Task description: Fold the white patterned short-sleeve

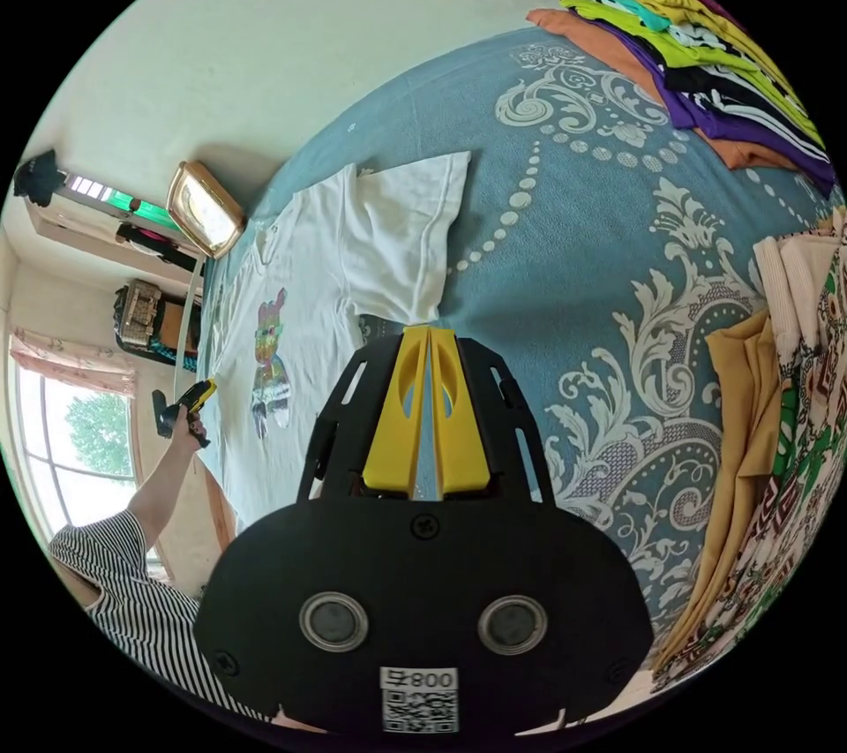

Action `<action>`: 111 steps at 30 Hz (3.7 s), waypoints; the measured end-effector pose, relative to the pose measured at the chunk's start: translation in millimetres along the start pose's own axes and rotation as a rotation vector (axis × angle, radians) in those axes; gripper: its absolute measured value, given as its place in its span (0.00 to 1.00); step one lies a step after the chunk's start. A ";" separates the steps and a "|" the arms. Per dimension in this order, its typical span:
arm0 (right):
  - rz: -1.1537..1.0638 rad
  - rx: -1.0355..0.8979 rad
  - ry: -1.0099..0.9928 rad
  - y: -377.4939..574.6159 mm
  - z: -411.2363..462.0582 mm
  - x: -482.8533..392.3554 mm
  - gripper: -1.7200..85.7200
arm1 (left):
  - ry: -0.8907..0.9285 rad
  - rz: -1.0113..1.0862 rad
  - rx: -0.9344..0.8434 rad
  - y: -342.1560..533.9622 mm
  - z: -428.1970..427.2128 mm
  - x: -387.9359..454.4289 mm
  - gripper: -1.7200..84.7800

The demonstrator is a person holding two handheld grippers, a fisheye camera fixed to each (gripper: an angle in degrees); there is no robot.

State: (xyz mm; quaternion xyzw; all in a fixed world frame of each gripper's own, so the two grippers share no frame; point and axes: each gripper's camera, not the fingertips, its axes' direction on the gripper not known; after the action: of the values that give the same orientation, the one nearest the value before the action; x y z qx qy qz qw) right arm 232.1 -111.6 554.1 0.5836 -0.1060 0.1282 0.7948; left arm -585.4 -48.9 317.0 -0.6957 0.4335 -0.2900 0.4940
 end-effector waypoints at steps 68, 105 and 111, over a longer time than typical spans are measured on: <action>-0.226 -0.054 0.197 47.1 9.5 -93.1 0.02 | -0.035 0.054 0.016 78.0 -59.3 24.7 0.06; -0.518 -0.286 0.458 304.4 1.1 -194.2 0.02 | -0.184 0.278 -0.243 243.9 -43.0 294.8 0.02; -0.493 -0.267 0.466 311.0 -1.5 -185.2 0.02 | -0.130 0.238 -0.299 232.1 -34.7 330.9 0.02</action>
State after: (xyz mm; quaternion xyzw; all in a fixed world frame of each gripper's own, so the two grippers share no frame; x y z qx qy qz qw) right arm -44.6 -36.0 774.8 0.4379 0.2060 0.0475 0.8738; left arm -536.8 -390.0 102.9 -0.7224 0.5181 -0.1166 0.4429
